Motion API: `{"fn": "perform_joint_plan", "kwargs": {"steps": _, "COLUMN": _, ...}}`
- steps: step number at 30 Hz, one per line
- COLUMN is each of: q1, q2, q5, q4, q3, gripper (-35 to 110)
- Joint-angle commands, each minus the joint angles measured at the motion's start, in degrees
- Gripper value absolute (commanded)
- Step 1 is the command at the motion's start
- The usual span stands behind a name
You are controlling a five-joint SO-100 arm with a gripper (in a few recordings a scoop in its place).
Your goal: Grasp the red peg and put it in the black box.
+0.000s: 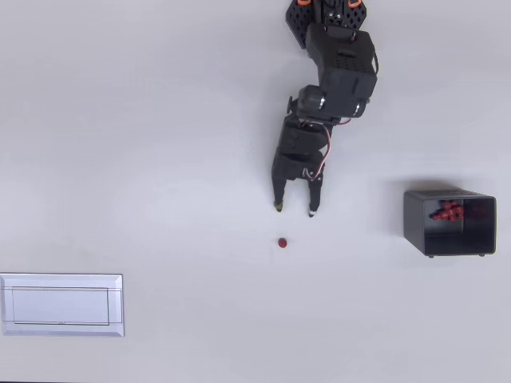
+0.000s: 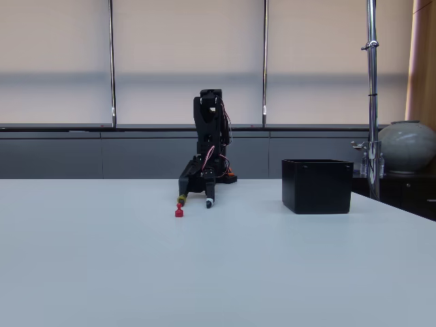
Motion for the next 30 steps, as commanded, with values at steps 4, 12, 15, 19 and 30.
{"fn": "perform_joint_plan", "kwargs": {"steps": 4, "q1": 0.6, "q2": 2.4, "q5": -1.9, "q4": -1.1, "q3": 5.9, "gripper": 24}}
{"fn": "perform_joint_plan", "kwargs": {"steps": 12, "q1": 0.8, "q2": 3.4, "q5": -3.3, "q4": 0.3, "q3": 8.7, "gripper": 24}}
{"fn": "perform_joint_plan", "kwargs": {"steps": 15, "q1": 1.0, "q2": 4.0, "q5": -3.5, "q4": 1.3, "q3": 10.5, "gripper": 24}}
{"fn": "perform_joint_plan", "kwargs": {"steps": 19, "q1": 1.1, "q2": 4.9, "q5": -2.9, "q4": 2.9, "q3": 12.8, "gripper": 24}}
{"fn": "perform_joint_plan", "kwargs": {"steps": 30, "q1": 1.1, "q2": 4.5, "q5": -3.4, "q4": 8.1, "q3": 14.9, "gripper": 24}}
